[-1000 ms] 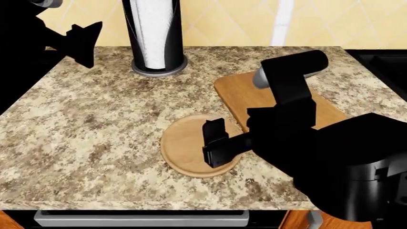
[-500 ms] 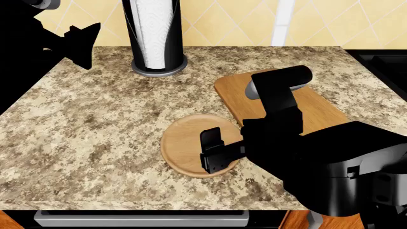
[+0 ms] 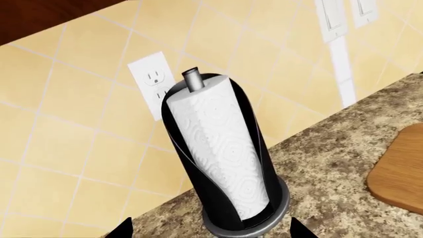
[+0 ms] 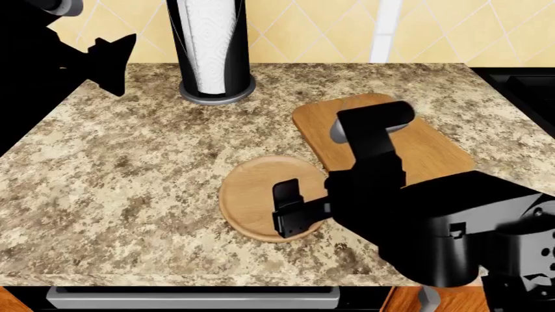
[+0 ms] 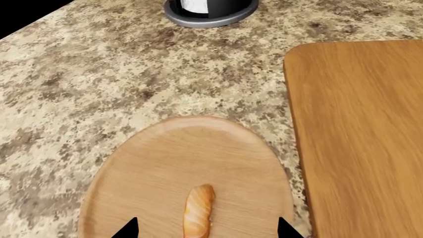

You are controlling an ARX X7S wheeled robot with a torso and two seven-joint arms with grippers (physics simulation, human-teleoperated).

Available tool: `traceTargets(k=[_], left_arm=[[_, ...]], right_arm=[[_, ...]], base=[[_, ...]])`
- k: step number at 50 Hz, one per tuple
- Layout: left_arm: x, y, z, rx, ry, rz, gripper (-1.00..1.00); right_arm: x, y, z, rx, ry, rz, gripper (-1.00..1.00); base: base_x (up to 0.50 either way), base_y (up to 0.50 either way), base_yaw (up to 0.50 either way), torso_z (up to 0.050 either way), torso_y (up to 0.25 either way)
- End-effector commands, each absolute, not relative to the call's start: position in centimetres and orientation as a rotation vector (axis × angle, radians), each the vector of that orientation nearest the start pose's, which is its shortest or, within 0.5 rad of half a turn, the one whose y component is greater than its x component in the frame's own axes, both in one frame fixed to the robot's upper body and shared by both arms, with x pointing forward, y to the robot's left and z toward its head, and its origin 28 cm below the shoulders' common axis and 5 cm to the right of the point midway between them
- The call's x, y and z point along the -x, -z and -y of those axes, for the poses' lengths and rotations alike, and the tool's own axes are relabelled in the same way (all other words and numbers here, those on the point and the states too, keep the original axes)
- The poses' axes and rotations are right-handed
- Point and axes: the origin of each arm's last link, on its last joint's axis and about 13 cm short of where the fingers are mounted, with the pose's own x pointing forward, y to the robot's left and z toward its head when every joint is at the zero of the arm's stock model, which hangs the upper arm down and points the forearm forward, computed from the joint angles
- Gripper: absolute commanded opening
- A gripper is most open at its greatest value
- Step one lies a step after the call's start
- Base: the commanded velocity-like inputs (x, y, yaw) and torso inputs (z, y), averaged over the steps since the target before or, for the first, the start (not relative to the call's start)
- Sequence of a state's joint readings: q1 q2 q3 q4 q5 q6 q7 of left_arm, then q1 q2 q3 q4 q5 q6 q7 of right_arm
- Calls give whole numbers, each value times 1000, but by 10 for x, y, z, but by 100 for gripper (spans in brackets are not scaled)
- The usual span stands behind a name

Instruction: Pick the sushi from the plate and place it on the cutting board. Then pick the condiment bottle from the cabinet and place it next to the cutting board.

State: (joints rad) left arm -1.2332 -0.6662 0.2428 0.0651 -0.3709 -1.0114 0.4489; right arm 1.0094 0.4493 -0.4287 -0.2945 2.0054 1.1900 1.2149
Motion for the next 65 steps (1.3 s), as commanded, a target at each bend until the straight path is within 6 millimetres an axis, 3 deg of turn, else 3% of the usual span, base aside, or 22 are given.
traceTargets(k=[1, 65], left_arm=[[-312, -334, -340, -370, 293, 71, 100], [-311, -331, -345, -364, 280, 65, 100]], right_arm=[[-232, -249, 67, 15, -446, -526, 100], [-245, -236, 56, -1, -490, -566, 100]], base=[[0, 0, 0, 0, 0], [0, 0, 0, 0, 0]])
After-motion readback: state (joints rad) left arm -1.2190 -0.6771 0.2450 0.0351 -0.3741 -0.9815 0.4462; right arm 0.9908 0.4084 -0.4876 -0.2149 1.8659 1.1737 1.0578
